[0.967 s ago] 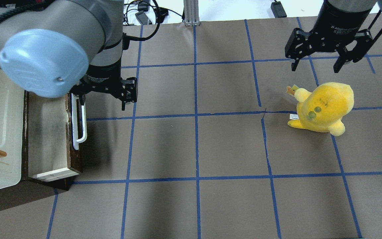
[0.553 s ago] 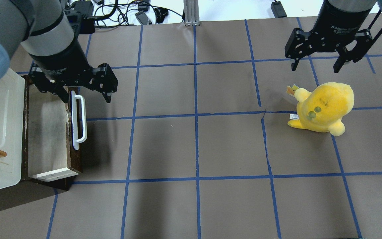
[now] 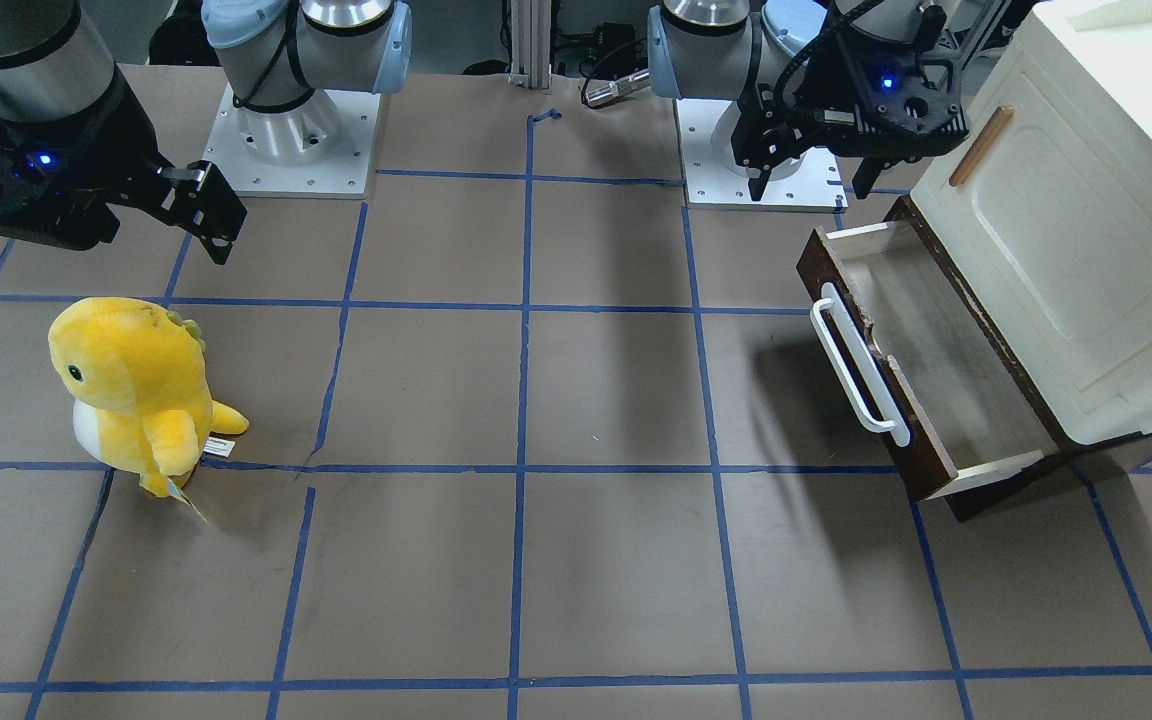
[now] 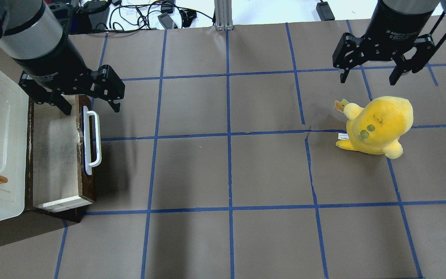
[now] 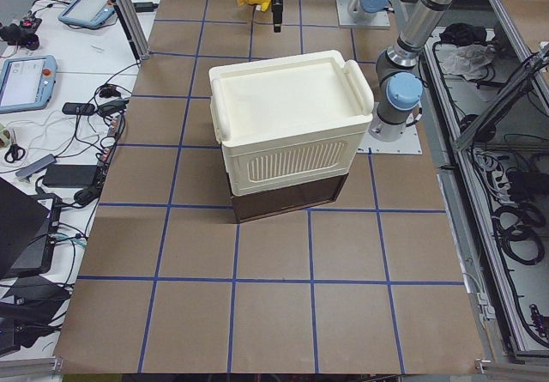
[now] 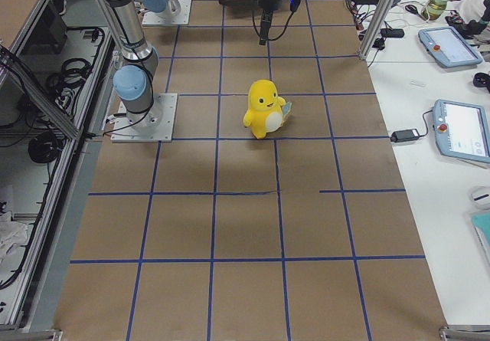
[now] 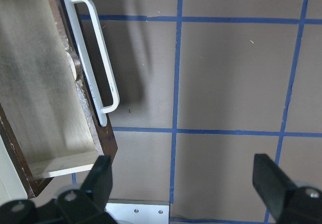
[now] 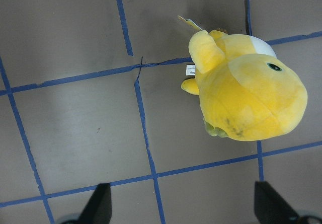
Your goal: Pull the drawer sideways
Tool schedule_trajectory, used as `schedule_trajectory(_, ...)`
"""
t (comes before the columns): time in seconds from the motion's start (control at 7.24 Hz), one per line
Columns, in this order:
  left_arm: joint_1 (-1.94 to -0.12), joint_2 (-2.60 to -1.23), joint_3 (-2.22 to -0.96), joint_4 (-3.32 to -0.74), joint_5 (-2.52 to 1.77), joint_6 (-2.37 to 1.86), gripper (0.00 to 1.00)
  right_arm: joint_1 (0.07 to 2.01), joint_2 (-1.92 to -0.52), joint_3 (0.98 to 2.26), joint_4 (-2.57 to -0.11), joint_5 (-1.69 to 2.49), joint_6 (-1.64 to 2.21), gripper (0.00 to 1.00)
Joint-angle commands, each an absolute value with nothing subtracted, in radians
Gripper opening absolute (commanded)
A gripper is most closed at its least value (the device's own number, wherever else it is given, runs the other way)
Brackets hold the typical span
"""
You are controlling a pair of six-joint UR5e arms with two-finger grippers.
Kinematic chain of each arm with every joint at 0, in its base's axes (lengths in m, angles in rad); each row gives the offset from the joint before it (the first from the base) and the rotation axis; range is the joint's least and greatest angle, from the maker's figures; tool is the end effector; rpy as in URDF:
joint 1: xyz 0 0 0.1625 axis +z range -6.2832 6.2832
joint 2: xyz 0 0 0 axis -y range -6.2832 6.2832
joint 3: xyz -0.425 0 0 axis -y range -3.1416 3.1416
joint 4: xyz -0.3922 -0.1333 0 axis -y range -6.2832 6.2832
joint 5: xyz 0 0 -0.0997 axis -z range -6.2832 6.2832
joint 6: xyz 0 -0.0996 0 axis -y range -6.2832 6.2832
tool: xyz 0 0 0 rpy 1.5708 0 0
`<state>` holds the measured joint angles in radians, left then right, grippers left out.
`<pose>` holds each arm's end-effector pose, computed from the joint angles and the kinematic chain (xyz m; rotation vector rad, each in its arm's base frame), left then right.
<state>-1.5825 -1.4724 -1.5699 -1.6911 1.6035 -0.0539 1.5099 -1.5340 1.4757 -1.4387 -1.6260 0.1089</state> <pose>-0.1353 -0.4446 0.5227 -0.0650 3.1074 0.0310 0.0972 -0.5061 0.5035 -0.2583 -3.0718 -0.1117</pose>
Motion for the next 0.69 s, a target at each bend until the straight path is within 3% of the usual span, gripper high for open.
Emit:
schedule_trajectory(0.0, -1.582, -1.473, -1.568, -1.687, 1.601, -0.055, 0.99, 1.511, -1.534, 1.476, -1.439, -1.626, 0.109, 1.00)
schedule_trajectory(0.55, -1.583, -1.459, -1.574, -1.690, 1.605, -0.060, 1.00, 1.509, -1.534, 1.476, -1.439, -1.626, 0.109, 1.00)
